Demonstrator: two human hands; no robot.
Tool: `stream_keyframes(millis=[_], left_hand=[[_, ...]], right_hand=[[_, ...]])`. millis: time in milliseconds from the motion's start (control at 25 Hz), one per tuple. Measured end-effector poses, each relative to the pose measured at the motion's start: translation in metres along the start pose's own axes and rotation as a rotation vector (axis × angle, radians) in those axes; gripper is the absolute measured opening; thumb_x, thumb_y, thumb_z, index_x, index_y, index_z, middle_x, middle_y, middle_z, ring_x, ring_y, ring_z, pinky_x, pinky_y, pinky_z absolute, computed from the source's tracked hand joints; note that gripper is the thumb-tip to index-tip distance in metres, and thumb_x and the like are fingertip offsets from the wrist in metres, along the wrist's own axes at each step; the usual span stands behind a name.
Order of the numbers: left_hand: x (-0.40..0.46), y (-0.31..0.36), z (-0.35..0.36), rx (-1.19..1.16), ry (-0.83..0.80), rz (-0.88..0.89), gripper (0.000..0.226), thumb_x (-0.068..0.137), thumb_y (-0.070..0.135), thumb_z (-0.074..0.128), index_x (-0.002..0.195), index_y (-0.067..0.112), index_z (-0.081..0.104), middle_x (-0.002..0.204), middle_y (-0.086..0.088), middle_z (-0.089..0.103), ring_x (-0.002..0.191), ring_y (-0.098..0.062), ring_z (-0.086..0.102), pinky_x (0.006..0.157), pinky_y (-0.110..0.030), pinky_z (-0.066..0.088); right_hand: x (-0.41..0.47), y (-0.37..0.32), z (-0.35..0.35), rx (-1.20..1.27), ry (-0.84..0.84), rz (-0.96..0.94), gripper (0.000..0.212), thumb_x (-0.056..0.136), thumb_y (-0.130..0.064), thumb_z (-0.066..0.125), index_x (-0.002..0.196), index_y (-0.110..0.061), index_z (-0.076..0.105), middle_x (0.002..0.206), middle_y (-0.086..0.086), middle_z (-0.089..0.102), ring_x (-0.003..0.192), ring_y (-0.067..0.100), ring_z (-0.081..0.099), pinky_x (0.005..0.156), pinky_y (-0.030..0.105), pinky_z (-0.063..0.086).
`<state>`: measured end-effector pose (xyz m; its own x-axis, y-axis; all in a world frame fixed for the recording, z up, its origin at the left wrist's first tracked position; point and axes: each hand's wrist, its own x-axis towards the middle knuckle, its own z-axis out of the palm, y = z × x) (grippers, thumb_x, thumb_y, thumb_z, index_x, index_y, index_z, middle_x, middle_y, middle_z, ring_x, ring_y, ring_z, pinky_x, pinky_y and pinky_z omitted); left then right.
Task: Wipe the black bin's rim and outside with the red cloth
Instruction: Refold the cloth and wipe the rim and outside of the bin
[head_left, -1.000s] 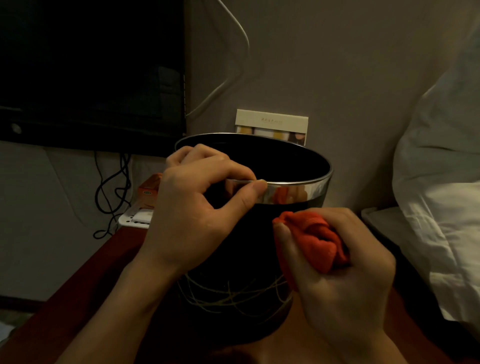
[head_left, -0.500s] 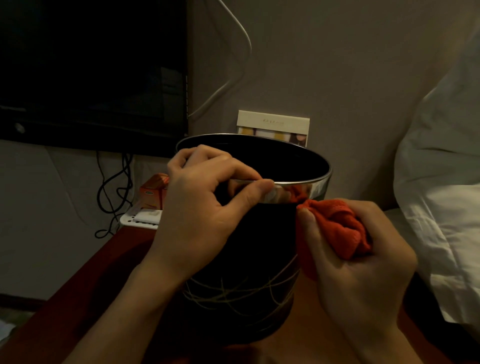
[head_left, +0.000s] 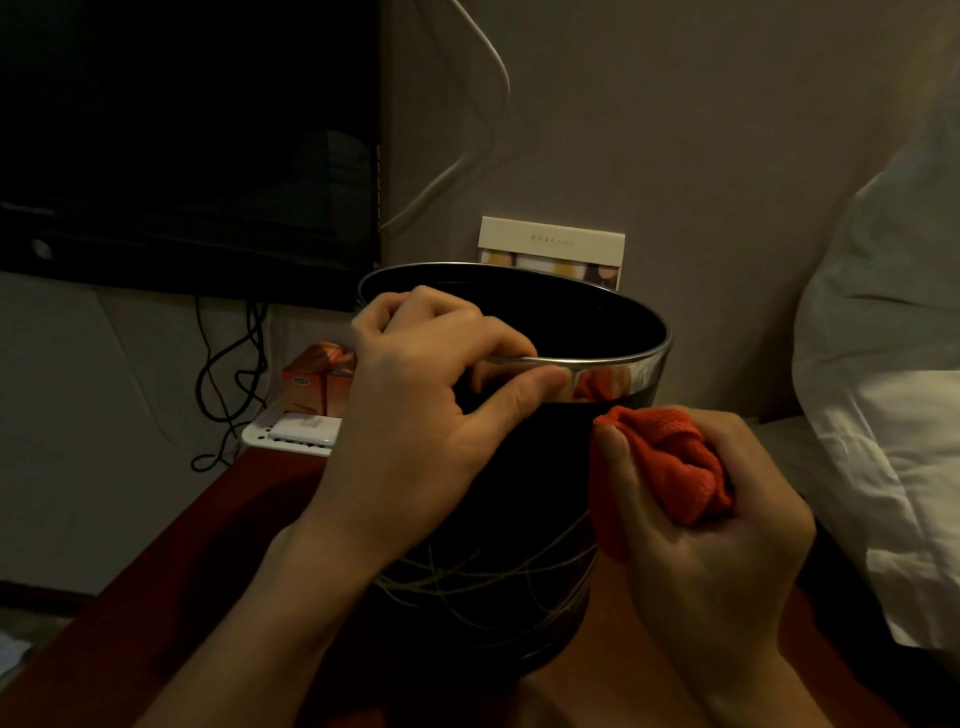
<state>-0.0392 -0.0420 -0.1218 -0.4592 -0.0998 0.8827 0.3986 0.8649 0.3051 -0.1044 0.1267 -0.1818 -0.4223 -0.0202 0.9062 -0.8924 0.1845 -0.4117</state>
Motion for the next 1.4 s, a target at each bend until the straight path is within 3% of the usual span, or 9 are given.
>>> stream_keyframes(millis=[280,480,640,760,920,1000,1160,1280,1400], left_hand=[[0.000,-0.001,0.001,-0.010,0.002,0.000,0.012,0.082,0.045,0.062,0.086,0.034,0.062,0.078,0.013,0.060,0.094,0.002,0.050,0.098,-0.024,0.024],[-0.001,-0.002,0.001,-0.010,0.005,0.010,0.012,0.082,0.045,0.062,0.087,0.034,0.062,0.079,0.015,0.060,0.093,0.002,0.049,0.098,-0.026,0.025],[0.000,-0.006,0.002,-0.033,0.034,0.000,0.011,0.080,0.044,0.064,0.085,0.034,0.062,0.079,0.017,0.058,0.093,0.002,0.050,0.100,-0.024,0.024],[0.000,-0.009,0.000,-0.062,0.038,-0.005,0.011,0.080,0.045,0.064,0.084,0.035,0.061,0.079,0.016,0.060,0.092,0.001,0.051,0.100,-0.029,0.026],[0.002,-0.010,0.000,-0.052,0.013,-0.012,0.010,0.081,0.045,0.063,0.084,0.035,0.061,0.078,0.015,0.060,0.093,0.003,0.049,0.099,-0.024,0.024],[0.001,-0.012,0.000,-0.054,0.024,-0.015,0.010,0.080,0.044,0.065,0.083,0.035,0.061,0.078,0.015,0.059,0.093,0.004,0.049,0.100,-0.023,0.023],[0.001,-0.012,0.000,-0.073,0.036,-0.021,0.010,0.079,0.043,0.066,0.082,0.034,0.063,0.079,0.016,0.058,0.092,0.006,0.048,0.098,-0.028,0.027],[0.002,-0.012,-0.001,-0.065,0.026,-0.021,0.010,0.080,0.043,0.065,0.082,0.033,0.063,0.079,0.016,0.057,0.092,0.005,0.048,0.098,-0.030,0.028],[0.001,-0.013,-0.001,-0.064,0.037,-0.018,0.011,0.079,0.043,0.066,0.082,0.032,0.063,0.078,0.015,0.058,0.092,0.005,0.048,0.098,-0.029,0.028]], right_hand=[[0.000,0.001,-0.001,0.000,-0.006,0.008,0.015,0.091,-0.034,0.075,0.095,-0.021,0.068,0.090,-0.011,0.068,0.083,0.008,0.066,0.078,0.025,0.052],[0.000,0.003,-0.001,-0.017,0.011,-0.021,0.017,0.092,-0.034,0.074,0.095,-0.018,0.069,0.090,-0.008,0.068,0.083,0.006,0.065,0.078,0.020,0.049],[-0.028,0.013,0.009,-0.134,-0.052,-0.162,0.024,0.089,-0.028,0.078,0.094,-0.005,0.076,0.093,0.003,0.070,0.085,0.007,0.064,0.080,0.015,0.050],[-0.043,0.017,0.015,-0.178,-0.107,-0.269,0.023,0.086,-0.026,0.083,0.092,-0.004,0.079,0.092,0.006,0.073,0.080,0.012,0.067,0.075,0.022,0.055],[-0.020,0.014,0.004,-0.195,0.035,-0.190,0.021,0.087,-0.024,0.081,0.097,-0.006,0.077,0.096,0.000,0.067,0.089,0.003,0.060,0.085,0.011,0.047],[-0.030,0.013,0.011,-0.212,-0.004,-0.209,0.023,0.087,-0.026,0.080,0.094,-0.004,0.078,0.095,0.000,0.068,0.087,0.003,0.060,0.085,0.010,0.047],[-0.044,0.014,0.019,-0.210,-0.080,-0.273,0.022,0.086,-0.026,0.083,0.092,-0.004,0.081,0.091,0.007,0.073,0.078,0.013,0.068,0.074,0.022,0.054],[-0.033,0.013,0.011,-0.197,-0.040,-0.203,0.026,0.087,-0.027,0.081,0.098,-0.004,0.079,0.096,0.006,0.072,0.087,0.007,0.064,0.082,0.015,0.050],[-0.045,0.009,0.022,-0.235,-0.053,-0.233,0.024,0.085,-0.027,0.083,0.094,-0.005,0.080,0.093,0.005,0.073,0.082,0.009,0.066,0.078,0.017,0.052]])
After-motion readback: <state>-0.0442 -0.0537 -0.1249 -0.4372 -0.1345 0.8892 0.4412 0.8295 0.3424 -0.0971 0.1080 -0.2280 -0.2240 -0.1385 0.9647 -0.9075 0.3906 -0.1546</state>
